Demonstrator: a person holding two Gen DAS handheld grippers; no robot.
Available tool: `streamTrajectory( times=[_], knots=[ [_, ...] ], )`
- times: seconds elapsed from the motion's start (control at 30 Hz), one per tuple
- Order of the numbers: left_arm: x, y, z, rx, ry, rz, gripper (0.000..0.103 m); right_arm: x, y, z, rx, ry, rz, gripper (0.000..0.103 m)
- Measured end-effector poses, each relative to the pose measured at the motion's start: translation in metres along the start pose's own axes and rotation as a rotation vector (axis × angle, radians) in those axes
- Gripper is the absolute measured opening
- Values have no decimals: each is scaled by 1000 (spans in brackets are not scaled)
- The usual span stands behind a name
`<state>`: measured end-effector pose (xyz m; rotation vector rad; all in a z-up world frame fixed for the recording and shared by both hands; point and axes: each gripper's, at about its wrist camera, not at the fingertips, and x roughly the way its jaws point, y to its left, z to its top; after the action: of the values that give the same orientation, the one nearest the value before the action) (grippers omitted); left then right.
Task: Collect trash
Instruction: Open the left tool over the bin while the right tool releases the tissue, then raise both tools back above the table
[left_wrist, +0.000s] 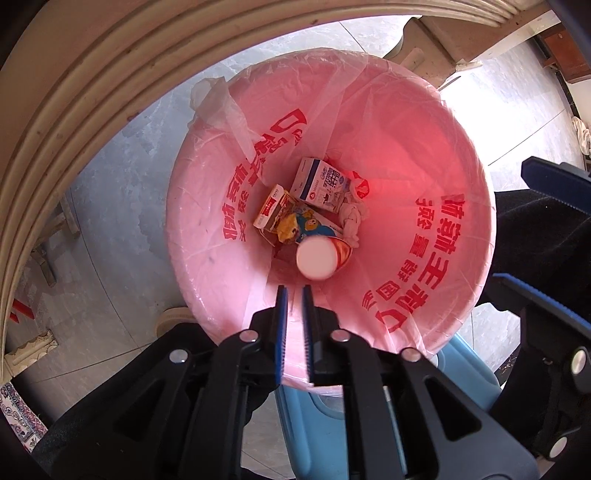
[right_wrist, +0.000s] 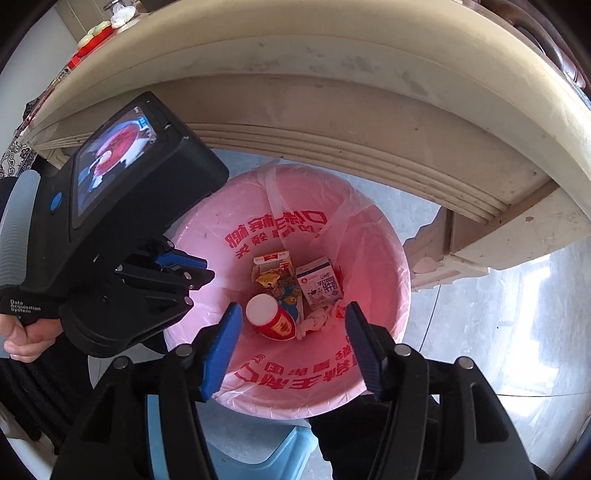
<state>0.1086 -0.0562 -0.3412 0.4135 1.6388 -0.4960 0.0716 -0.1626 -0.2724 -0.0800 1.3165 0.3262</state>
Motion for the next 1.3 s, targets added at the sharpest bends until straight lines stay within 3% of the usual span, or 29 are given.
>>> streamTrajectory(
  times=[0.07,0.23,0.47,0.7,0.83,0.9,1.0,1.07,1.2,1.27,1.3],
  knots=[
    [-2,0,0,6,-9,6,27,-1,-1,0,3,-2,0,58],
    [-6,-2,-1,19,-20,17,35,-5,1,1,1,-10,3,58],
    [-20,-5,-8,30,-48,14,60,-15,4,0,-3,-27,0,59],
    [-47,-12,-32,18,-83,45,73,-49,12,-8,15,-90,12,84],
    [-80,-10,-60,-19,-134,-25,73,-91,22,-16,12,-176,5,85],
    [-105,-6,-75,-31,-180,-57,73,-120,28,-18,-5,-242,-22,86],
    [-160,6,-90,-35,-301,-3,73,-169,34,-15,-27,-352,-35,94],
    [-204,16,-98,-35,-403,13,80,-203,35,-7,-35,-404,-12,96],
    [-293,34,-113,-13,-620,13,87,-258,31,23,-21,-444,60,96],
    [-329,41,-118,6,-682,-7,96,-282,27,39,-22,-455,75,96],
    [-343,44,-118,12,-694,-8,96,-295,26,46,-29,-469,75,96]
  ],
)
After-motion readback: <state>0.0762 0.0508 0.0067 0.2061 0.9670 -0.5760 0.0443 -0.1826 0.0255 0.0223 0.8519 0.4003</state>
